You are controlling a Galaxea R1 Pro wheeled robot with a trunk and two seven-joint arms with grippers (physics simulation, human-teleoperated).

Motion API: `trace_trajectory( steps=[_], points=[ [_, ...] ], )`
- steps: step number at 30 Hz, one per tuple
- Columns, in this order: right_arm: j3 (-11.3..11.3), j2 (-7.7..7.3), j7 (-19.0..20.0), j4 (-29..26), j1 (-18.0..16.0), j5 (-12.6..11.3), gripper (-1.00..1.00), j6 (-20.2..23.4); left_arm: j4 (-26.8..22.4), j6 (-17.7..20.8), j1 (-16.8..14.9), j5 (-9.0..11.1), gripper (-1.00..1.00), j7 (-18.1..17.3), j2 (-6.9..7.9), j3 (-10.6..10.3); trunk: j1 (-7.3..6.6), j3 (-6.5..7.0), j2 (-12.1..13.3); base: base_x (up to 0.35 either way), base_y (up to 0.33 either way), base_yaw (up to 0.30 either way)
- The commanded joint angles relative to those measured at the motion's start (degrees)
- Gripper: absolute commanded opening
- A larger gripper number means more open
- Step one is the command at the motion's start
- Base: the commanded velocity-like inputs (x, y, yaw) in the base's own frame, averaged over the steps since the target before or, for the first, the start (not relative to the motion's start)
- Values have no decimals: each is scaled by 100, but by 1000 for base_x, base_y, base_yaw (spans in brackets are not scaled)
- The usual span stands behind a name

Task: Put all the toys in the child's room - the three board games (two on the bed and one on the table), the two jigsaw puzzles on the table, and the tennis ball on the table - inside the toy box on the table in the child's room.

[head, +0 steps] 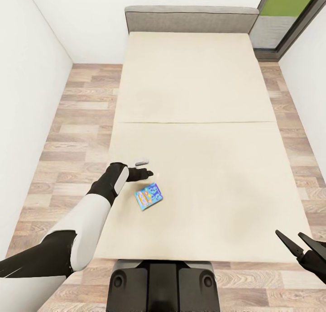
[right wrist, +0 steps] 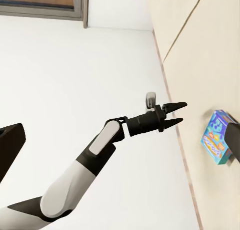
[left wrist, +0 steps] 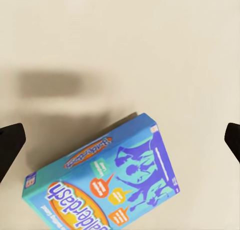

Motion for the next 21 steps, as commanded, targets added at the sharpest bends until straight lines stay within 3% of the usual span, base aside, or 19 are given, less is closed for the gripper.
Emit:
trace_trajectory(
  steps=[1, 21],
  points=[
    [-2, -1, 4, -1, -2, -14, 100, 39, -6, 35, -2, 20, 100, -3, -7, 38, 3, -16, -9, 0, 0, 0],
    [1, -1, 2, 0, -2, -13, 100, 31, -205, 46, -2, 27, 100, -38, -7, -39, 3, -204, -9, 0, 0, 0]
  ],
)
